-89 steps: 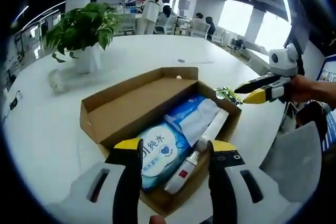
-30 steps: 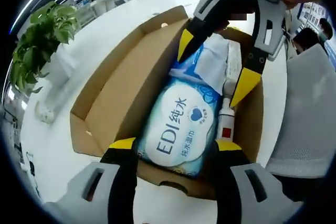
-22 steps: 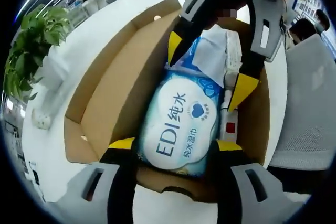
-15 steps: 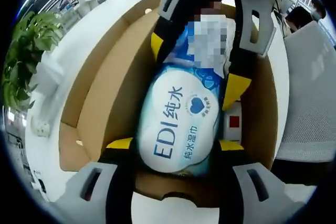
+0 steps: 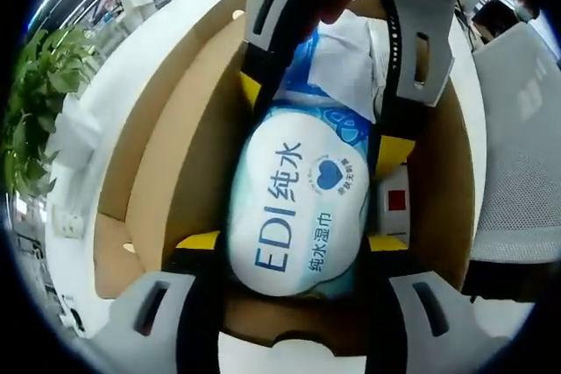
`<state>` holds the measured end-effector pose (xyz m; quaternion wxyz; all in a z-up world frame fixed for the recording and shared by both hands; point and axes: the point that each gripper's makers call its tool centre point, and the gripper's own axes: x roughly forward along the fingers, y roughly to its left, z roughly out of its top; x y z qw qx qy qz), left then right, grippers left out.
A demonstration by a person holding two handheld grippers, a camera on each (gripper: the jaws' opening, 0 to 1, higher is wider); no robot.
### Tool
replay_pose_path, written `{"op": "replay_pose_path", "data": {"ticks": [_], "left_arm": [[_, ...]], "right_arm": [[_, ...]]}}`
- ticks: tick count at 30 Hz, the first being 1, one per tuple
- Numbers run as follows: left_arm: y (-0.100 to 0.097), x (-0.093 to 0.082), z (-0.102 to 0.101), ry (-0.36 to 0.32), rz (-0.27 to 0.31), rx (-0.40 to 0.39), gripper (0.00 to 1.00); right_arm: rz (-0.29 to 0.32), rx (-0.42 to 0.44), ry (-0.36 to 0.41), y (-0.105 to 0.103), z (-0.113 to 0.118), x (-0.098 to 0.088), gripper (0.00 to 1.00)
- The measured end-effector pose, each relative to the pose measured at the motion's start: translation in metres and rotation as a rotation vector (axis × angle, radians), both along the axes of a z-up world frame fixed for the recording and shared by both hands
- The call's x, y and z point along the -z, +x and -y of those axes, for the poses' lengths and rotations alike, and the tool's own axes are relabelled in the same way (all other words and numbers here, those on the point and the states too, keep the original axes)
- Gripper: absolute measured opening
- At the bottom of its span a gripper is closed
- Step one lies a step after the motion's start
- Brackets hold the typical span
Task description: Operate the shoe box by opening the lid, removing the specified soft item, and placing it in the target area until the item is outside and the box remains undamaged.
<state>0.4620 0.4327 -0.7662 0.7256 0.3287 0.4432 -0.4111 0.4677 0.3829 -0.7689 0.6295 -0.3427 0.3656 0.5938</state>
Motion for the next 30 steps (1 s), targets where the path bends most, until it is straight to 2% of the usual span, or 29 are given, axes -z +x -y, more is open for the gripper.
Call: {"op": "replay_pose_path", "data": {"ticks": [8, 13, 17, 22, 25, 30], "left_arm": [[-0.011, -0.001, 0.005, 0.031, 0.006, 0.072, 0.59], [-0.009, -0.002, 0.005, 0.042, -0.010, 0.099, 0.60], [-0.008, -0.002, 0.010, 0.048, -0.019, 0.123, 0.60], [-0.008, 0.006, 0.011, 0.073, -0.025, 0.163, 0.63], [-0.008, 0.009, 0.009, 0.071, -0.035, 0.165, 0.63], [-0.006, 0.011, 0.010, 0.020, -0.049, 0.160, 0.63]], "right_arm": [[0.009, -0.035, -0.005, -0.012, 0.006, -0.001, 0.64], [0.039, -0.062, -0.017, -0.004, 0.004, -0.002, 0.59], [0.016, -0.058, -0.019, -0.002, 0.003, 0.000, 0.63], [0.020, -0.121, -0.065, -0.005, 0.006, 0.010, 0.65], [0.017, -0.132, -0.069, -0.004, 0.004, 0.013, 0.65], [-0.010, -0.138, -0.066, -0.003, 0.003, 0.017, 0.65]]}}
